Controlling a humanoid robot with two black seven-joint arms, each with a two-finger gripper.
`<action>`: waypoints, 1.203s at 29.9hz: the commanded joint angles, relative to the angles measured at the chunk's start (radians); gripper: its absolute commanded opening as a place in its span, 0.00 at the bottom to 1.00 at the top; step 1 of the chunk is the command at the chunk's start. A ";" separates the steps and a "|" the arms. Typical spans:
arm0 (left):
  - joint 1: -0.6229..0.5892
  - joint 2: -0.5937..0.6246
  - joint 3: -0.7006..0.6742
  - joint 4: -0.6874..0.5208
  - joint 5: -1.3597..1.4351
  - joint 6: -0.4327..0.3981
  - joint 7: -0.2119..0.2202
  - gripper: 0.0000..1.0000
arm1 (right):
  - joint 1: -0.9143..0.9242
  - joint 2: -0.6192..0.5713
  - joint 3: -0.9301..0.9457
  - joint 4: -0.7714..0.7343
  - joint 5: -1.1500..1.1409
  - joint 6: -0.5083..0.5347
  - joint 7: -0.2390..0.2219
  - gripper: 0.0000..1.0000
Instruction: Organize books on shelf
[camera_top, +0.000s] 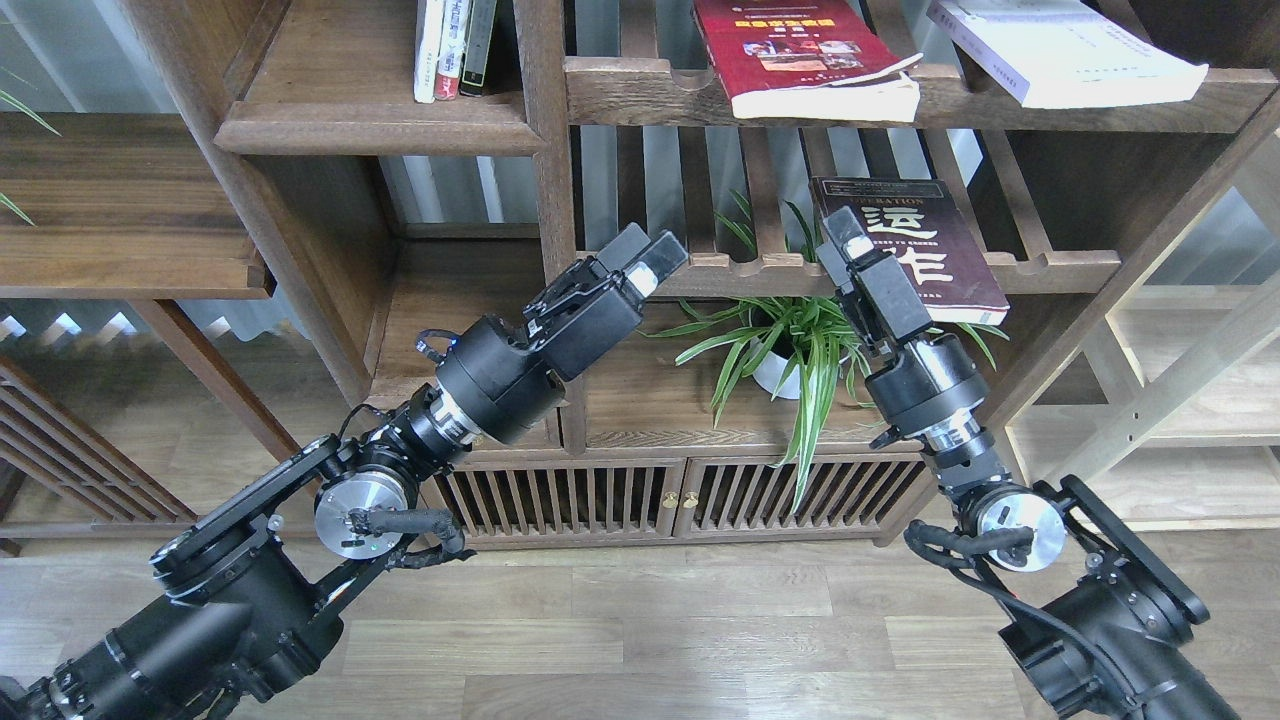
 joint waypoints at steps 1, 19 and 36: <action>-0.001 0.000 -0.003 -0.001 0.001 0.000 0.002 1.00 | 0.000 0.000 0.000 0.000 -0.001 0.000 0.000 0.99; -0.001 -0.002 -0.002 -0.021 -0.002 0.000 0.000 1.00 | 0.002 0.000 0.002 0.002 -0.001 0.000 0.000 0.98; -0.017 0.005 -0.008 -0.023 0.006 0.000 0.000 1.00 | 0.002 0.008 0.002 0.014 -0.006 0.000 0.000 0.98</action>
